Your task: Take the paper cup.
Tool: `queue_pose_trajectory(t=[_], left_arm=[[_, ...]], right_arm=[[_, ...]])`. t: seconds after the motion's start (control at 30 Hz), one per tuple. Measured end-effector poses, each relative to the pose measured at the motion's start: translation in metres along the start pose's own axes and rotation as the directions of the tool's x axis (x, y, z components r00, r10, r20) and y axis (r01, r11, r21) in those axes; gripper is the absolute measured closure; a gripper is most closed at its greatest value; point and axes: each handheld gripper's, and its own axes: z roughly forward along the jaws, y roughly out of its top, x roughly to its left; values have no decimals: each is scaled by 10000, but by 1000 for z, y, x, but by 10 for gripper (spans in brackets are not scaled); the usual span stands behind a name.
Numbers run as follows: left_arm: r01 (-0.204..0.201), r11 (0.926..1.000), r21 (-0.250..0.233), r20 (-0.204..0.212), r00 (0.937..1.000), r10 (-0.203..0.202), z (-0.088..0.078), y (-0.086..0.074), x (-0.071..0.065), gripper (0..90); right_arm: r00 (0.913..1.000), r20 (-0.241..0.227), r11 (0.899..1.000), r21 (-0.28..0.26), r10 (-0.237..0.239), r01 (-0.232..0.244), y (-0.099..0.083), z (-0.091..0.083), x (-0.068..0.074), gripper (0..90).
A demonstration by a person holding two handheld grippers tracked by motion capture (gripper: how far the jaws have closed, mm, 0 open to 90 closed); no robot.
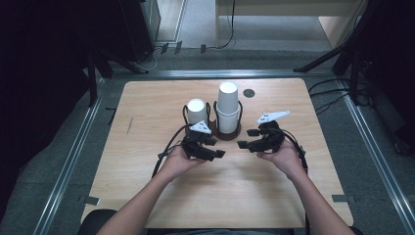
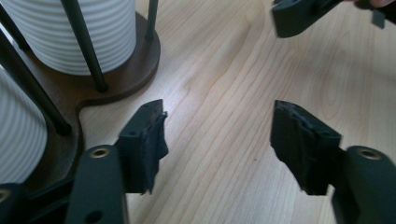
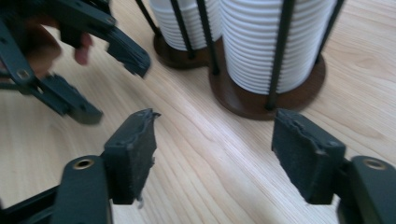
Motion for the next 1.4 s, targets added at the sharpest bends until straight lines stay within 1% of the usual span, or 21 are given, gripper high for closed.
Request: queue_pose_trajectory(t=[0.07, 0.1, 0.13, 0.27, 0.4, 0.43, 0.47, 0.5, 0.53, 0.57, 0.6, 0.63, 0.73, 0.8, 0.9, 0.97, 1.03, 1.1, 1.23, 1.3, 1.4], left_arm=[[-333, 9992, 209, -265, 9991, 338, 0, 0, 0, 419], [-545, 9980, 306, -434, 9975, 558, -1, 0, 0, 428], [-613, 9975, 355, -482, 9969, 629, -1, 0, 1, 448], [-347, 9989, 321, -282, 9990, 356, -2, 1, 3, 499], [-577, 9978, 324, -285, 9979, 587, -1, 1, -1, 544], [-405, 9989, 237, 151, 9991, 401, -3, 2, 0, 546], [-287, 9995, 134, 305, 9991, 283, -4, 2, 1, 563], [-287, 9995, 134, 305, 9991, 283, -4, 2, 1, 609], [-212, 9998, -12, 292, 9993, 212, -6, 3, 0, 609], [-226, 9997, -63, 234, 9995, 228, -7, 3, 0, 660], [-463, 9989, 3, -44, 9989, 463, -8, 3, 1, 681], [-463, 9989, 3, -44, 9989, 463, -8, 3, 1, 702], [-476, 9989, 10, -130, 9988, 476, -7, 0, 5, 720], [-361, 9993, -41, -77, 9993, 361, -6, 0, 5, 732], [-527, 9986, 3, -221, 9984, 527, -5, 1, 5, 748], [-494, 9988, -1, -277, 9984, 494, -4, 2, 4, 773], [-312, 9995, -8, -299, 9991, 311, -4, 4, 5, 798], [-211, 9997, -99, -251, 9995, 209, -4, 6, 5, 815], [-241, 9997, -106, -326, 9992, 238, -3, 8, 3, 845], [25, 9999, -115, -321, 9995, -28, -2, 10, 4, 857], [132, 9998, -137, -347, 9993, -137, -2, 12, 4, 858]], right_arm=[[9998, 22, 9998, 96, 172, -173, -1, 0, -1, 295], [9998, 59, 9997, 139, 175, -176, -2, -1, -1, 307], [9994, 244, 9995, 202, 234, -239, -2, -1, -1, 341], [9985, 535, 9991, 390, 137, -158, -5, 0, 1, 380], [9989, 402, 9983, 525, 222, -243, -7, 3, 3, 395], [9989, 417, 9979, 614, 197, -222, -7, 4, 4, 391], [9985, 536, 9974, 708, 66, -104, -7, 3, 5, 390], [9985, 536, 9974, 708, 66, -104, -7, 3, 5, 390], [9978, 656, 9973, 729, -46, -2, -6, 3, 7, 391], [9982, 604, 9983, 583, 1, -36, -4, 2, 7, 388], [9982, 587, 9987, 482, 131, -160, -3, 1, 6, 387], [9985, 522, 9991, 390, 165, -186, -2, 1, 6, 379], [9985, 518, 9994, 295, 176, -192, -1, -1, 6, 359], [9977, 660, 9998, 150, 147, -158, -1, -3, 7, 358], [9981, 517, 9994, -2, 340, -340, -1, -6, 7, 370], [9985, 498, 9996, 158, 227, -235, -2, -6, 7, 371], [9983, 569, 9994, 303, 143, -160, -2, -5, 5, 370], [9981, 576, 9989, 386, 233, -255, -3, -6, 3, 358], [9984, 555, 9994, 320, 136, -154, -3, -10, 4, 323], [9980, 614, 9996, 230, 165, -179, 0, -12, 4, 322], [9979, 616, 9997, 144, 192, -202, 3, -15, 3, 326]])
